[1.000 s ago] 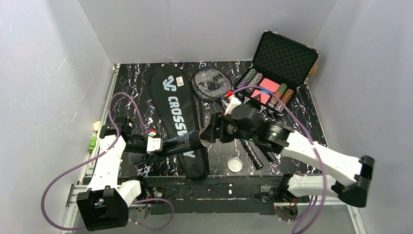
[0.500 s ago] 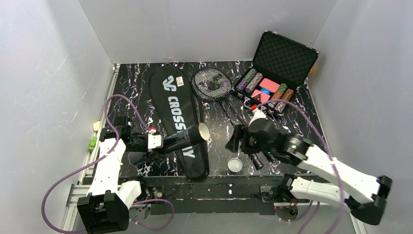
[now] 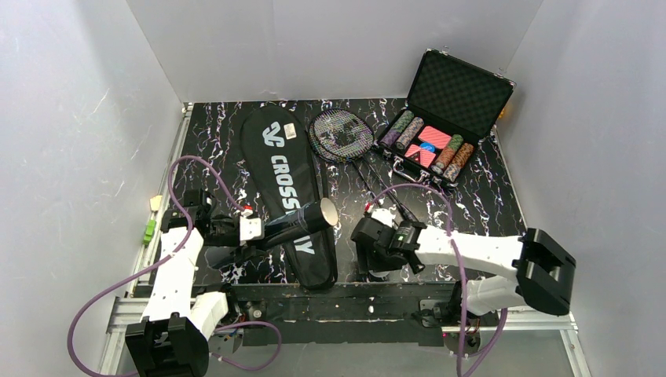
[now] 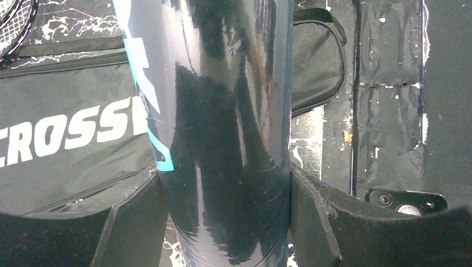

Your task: Pack up the badminton gear

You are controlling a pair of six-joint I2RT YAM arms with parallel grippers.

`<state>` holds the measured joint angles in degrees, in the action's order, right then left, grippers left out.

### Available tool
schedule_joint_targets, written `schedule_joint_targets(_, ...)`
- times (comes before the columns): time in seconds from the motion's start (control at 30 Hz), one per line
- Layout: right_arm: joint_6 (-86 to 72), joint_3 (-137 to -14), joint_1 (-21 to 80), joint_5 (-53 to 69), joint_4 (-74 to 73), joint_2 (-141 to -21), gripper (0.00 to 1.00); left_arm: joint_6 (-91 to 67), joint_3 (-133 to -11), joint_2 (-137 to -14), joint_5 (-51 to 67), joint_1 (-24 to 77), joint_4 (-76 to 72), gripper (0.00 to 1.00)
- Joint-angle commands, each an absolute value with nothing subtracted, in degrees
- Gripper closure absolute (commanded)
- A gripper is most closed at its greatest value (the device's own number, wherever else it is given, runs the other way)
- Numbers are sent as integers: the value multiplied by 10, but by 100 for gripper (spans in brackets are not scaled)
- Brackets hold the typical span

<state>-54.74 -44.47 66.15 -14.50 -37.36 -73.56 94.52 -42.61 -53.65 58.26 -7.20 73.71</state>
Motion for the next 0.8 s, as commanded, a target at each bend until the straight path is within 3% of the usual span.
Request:
schedule_joint_targets(0.0, -570, -469, 676, -177, -347, -777, 32, 950, -425, -531, 605, -70, 741, 100)
schedule_joint_targets(0.2, -580, -460, 680, -178, -312, -821, 41, 966, -424, -536, 602, -70, 757, 100)
schedule_joint_targets(0.37, -592, -451, 680, -178, -299, -844, 58, 969, -426, -534, 597, -70, 764, 100)
schedule_joint_targets(0.67, -601, -439, 679, -195, -317, -807, 99, 971, -427, -533, 601, -70, 765, 100)
schedule_joint_targets(0.77, -586, -459, 679, -201, -341, -762, 99, 976, -428, -532, 602, -70, 769, 100)
